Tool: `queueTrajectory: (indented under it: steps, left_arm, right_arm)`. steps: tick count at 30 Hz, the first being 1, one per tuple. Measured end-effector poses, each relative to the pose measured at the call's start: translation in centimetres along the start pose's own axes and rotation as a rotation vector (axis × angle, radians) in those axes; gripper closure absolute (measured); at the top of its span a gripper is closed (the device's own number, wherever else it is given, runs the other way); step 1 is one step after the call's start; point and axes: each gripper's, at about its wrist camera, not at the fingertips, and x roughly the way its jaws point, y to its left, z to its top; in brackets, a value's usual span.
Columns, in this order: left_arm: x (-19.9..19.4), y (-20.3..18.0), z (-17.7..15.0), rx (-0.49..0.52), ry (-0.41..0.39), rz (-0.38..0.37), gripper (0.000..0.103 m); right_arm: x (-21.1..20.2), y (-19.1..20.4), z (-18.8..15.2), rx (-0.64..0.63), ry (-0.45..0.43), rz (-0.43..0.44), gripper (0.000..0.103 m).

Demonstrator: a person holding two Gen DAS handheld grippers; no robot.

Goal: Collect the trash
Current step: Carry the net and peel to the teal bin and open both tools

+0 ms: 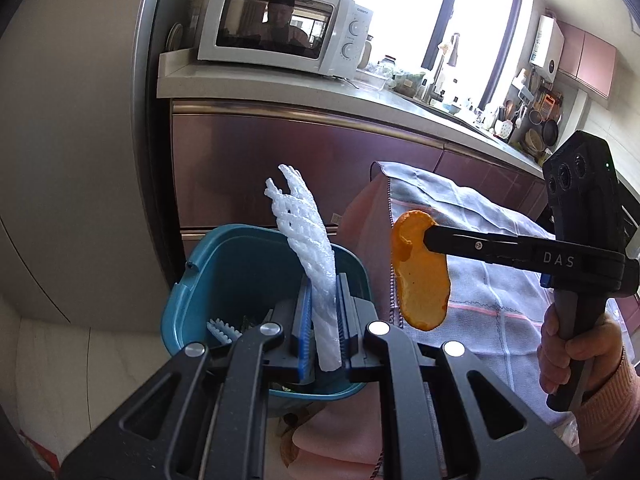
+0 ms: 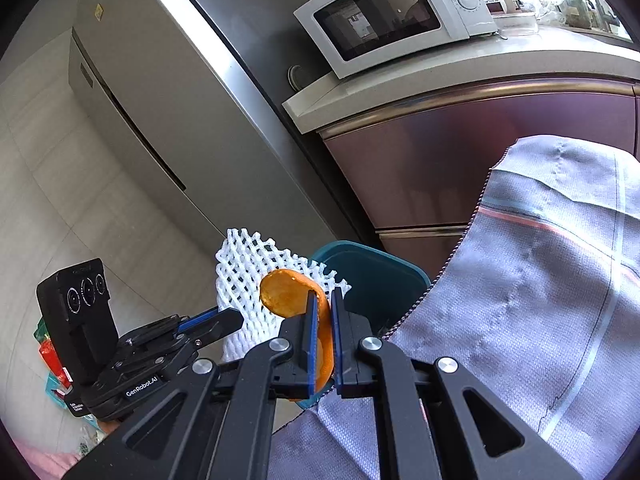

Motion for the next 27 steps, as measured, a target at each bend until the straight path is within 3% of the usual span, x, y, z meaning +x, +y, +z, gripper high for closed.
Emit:
queueTrajectory:
  steps: [17,27]
  left_arm:
    - [3.0,1.0,0.0,-0.025,0.047,0.021,0.090]
    - [6.4,1.1,-0.3,-0.034,0.100,0.054,0.088]
  right_arm:
    - [3.8,-0.5,1.0,0.009,0.062,-0.063,0.097]
    - [5.5,-1.2,1.2,0.025,0.072,-0.103,0.092]
